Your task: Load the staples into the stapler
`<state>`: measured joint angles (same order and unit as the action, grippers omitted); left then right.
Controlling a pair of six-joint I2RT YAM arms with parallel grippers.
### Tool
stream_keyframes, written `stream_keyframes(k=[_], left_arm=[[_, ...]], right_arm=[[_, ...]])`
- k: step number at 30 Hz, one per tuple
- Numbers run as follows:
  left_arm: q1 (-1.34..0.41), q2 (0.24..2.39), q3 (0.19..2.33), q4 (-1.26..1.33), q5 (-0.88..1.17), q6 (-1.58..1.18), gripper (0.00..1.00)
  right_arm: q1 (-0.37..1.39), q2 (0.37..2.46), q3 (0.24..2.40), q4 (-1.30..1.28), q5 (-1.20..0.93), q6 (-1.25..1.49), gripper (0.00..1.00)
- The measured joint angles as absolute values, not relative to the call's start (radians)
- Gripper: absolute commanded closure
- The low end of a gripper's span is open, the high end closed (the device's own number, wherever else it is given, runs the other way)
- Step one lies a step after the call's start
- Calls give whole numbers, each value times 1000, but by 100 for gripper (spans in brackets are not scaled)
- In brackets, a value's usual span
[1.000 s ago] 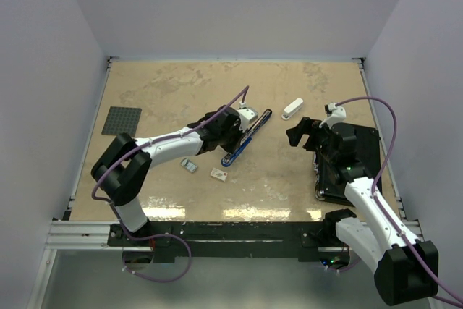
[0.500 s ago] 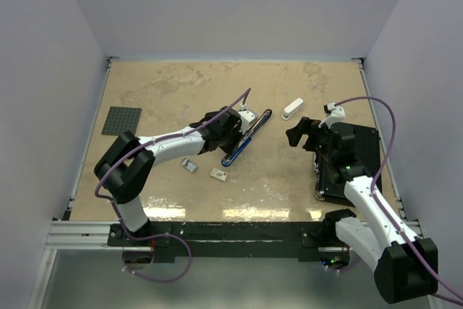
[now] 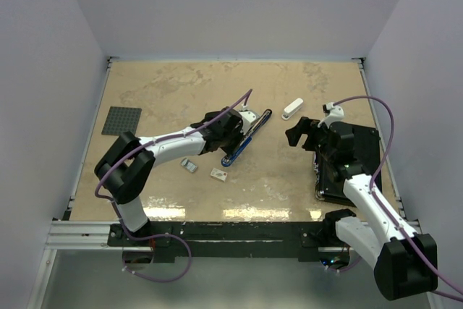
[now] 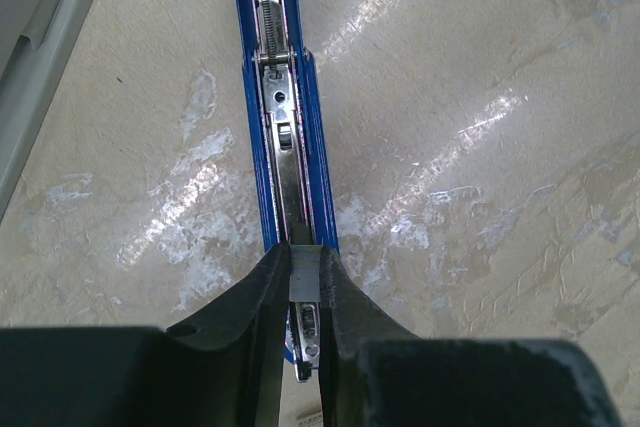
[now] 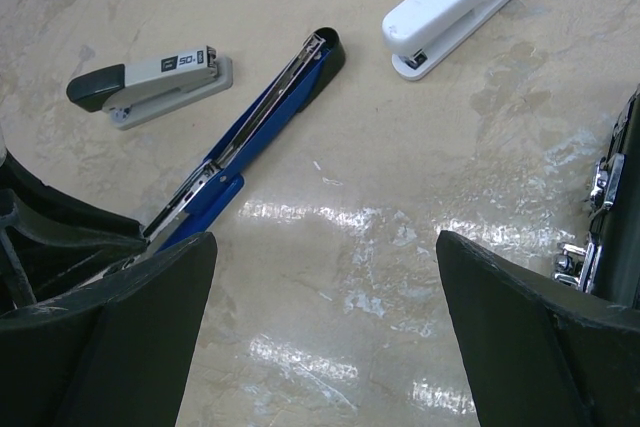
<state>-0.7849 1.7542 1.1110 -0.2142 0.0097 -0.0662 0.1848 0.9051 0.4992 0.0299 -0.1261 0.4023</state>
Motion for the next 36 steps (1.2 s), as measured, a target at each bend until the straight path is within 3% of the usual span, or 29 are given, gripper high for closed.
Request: stream_keyframes(k=[36], left_arm=[[-788, 1770, 1168, -281, -36, -66, 100]], right_arm=[[185, 949, 499, 48, -131, 399, 3]])
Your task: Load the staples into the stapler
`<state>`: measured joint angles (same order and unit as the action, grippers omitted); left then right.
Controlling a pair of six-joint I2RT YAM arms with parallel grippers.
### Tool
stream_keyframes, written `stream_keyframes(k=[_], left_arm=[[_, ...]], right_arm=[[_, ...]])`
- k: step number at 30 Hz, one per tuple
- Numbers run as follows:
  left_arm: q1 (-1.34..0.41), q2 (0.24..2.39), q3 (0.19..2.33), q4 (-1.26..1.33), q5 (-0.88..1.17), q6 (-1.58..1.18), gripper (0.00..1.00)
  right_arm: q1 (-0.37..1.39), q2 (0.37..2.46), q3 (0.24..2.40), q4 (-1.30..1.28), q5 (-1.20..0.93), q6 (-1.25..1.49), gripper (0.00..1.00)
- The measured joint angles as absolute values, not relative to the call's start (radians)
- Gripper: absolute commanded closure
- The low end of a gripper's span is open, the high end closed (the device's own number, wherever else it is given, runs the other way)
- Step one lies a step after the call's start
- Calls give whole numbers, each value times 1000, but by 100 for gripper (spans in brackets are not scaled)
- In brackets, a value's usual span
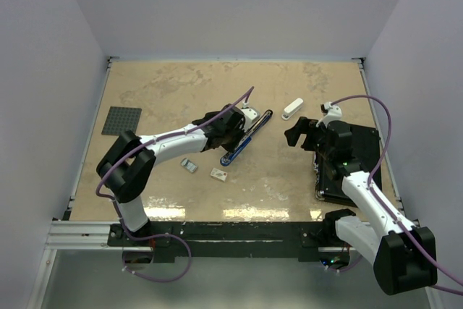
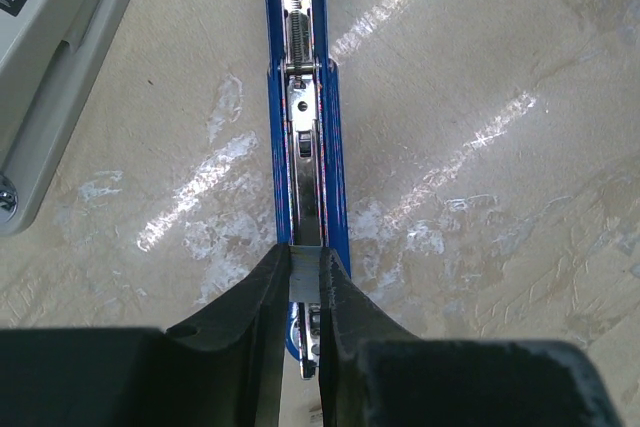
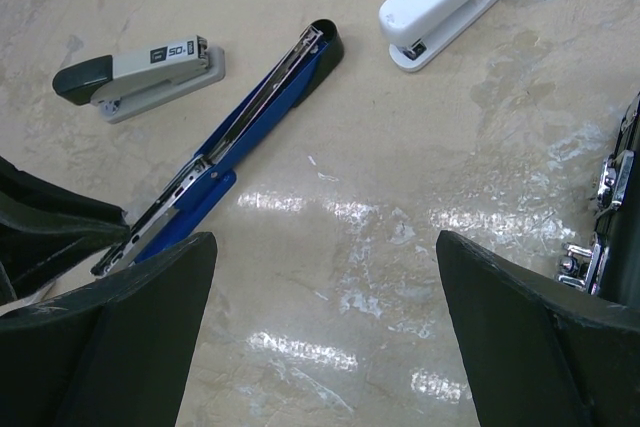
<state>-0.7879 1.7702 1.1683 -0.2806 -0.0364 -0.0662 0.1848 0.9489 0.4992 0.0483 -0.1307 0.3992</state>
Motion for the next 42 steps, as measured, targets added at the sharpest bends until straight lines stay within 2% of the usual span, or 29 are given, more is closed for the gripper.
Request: stream_keyframes(k=[42], left_arm=[[-788, 1790, 1169, -305, -29, -58, 100]], right_arm=[[185, 949, 499, 48, -131, 399, 3]])
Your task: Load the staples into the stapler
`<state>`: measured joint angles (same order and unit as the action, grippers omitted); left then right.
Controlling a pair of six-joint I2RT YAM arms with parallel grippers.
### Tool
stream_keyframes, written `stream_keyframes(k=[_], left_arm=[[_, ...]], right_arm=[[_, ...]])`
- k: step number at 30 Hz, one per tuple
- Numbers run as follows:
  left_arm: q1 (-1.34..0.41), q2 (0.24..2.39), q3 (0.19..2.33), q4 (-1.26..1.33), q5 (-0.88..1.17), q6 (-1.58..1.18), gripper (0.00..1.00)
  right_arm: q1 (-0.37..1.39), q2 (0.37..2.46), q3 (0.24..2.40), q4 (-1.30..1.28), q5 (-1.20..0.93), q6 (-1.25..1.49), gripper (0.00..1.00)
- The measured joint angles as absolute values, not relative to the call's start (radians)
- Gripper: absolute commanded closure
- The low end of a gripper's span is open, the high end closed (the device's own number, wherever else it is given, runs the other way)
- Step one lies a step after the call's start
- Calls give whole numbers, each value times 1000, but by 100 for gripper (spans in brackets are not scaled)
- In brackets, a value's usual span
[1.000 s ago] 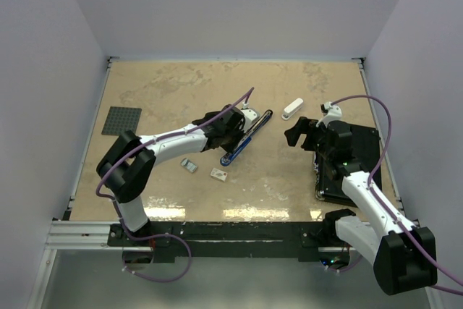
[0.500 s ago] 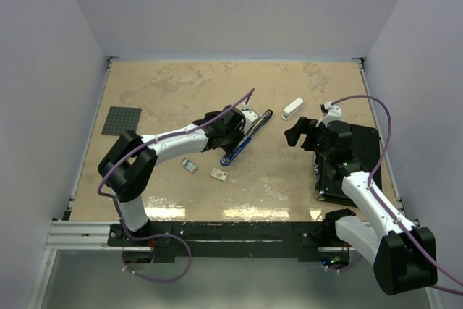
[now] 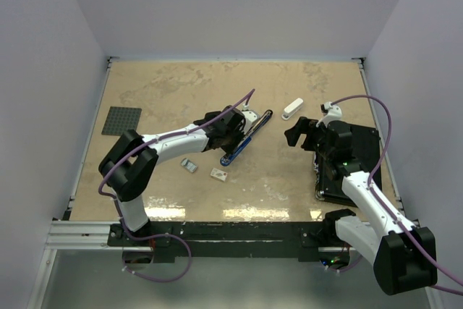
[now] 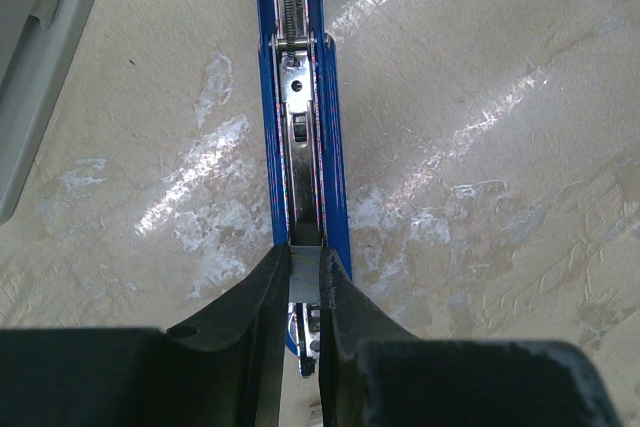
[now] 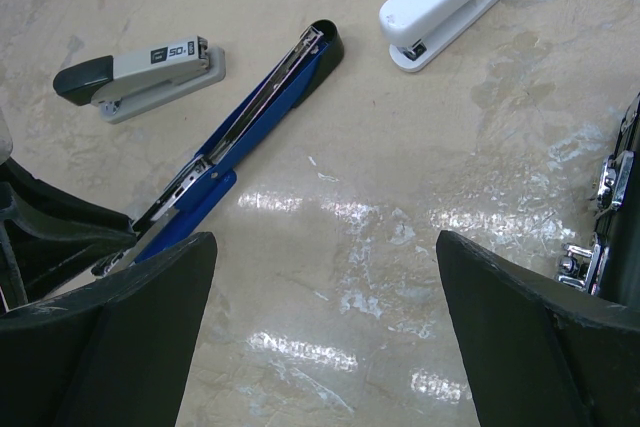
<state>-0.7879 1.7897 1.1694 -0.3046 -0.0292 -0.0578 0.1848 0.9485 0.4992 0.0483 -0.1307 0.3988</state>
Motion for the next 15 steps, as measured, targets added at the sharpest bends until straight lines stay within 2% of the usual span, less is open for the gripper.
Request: stream_keyframes(k=[15], left_arm=[[-788, 1790, 1171, -302, -19, -57, 100]], right_arm=[[185, 949, 499, 48, -134, 399, 3]])
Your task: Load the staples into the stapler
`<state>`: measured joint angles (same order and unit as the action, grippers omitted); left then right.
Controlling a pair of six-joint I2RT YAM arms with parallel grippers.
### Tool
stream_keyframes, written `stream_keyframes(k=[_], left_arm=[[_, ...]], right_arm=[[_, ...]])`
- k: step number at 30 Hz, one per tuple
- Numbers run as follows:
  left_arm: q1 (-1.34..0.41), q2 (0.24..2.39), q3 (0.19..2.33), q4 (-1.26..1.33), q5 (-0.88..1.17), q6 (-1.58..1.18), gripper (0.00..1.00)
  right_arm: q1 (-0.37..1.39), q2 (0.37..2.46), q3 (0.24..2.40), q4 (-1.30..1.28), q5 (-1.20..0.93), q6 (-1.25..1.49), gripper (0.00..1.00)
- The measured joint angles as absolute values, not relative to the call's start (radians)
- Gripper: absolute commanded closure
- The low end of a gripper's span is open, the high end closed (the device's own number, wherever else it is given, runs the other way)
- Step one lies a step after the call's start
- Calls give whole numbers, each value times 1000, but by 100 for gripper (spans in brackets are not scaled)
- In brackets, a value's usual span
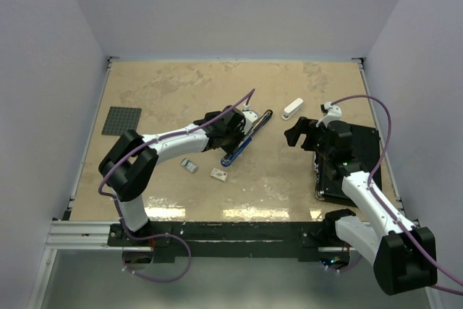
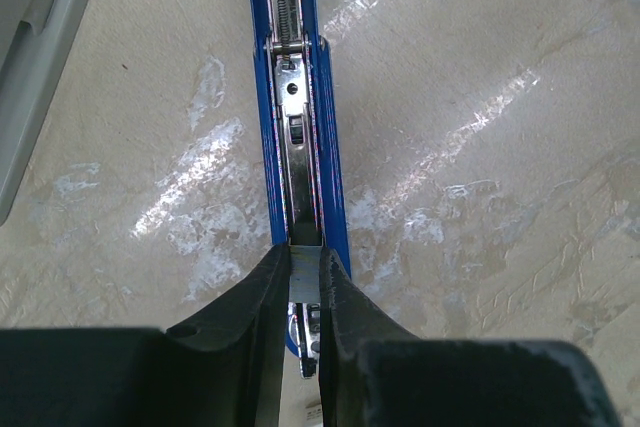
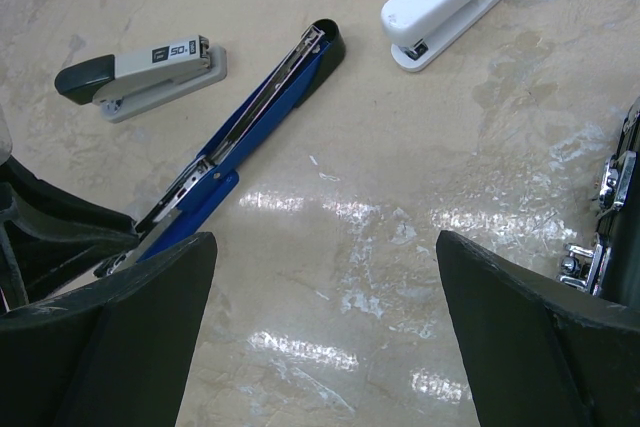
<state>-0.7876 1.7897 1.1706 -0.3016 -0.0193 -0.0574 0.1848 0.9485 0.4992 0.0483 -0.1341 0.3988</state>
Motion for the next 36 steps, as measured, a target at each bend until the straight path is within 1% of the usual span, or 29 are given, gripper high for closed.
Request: stream_keyframes(k=[36], left_arm=[[-788, 1787, 1171, -279, -3, -59, 100]], right_arm=[[185, 949, 499, 48, -142, 399, 3]])
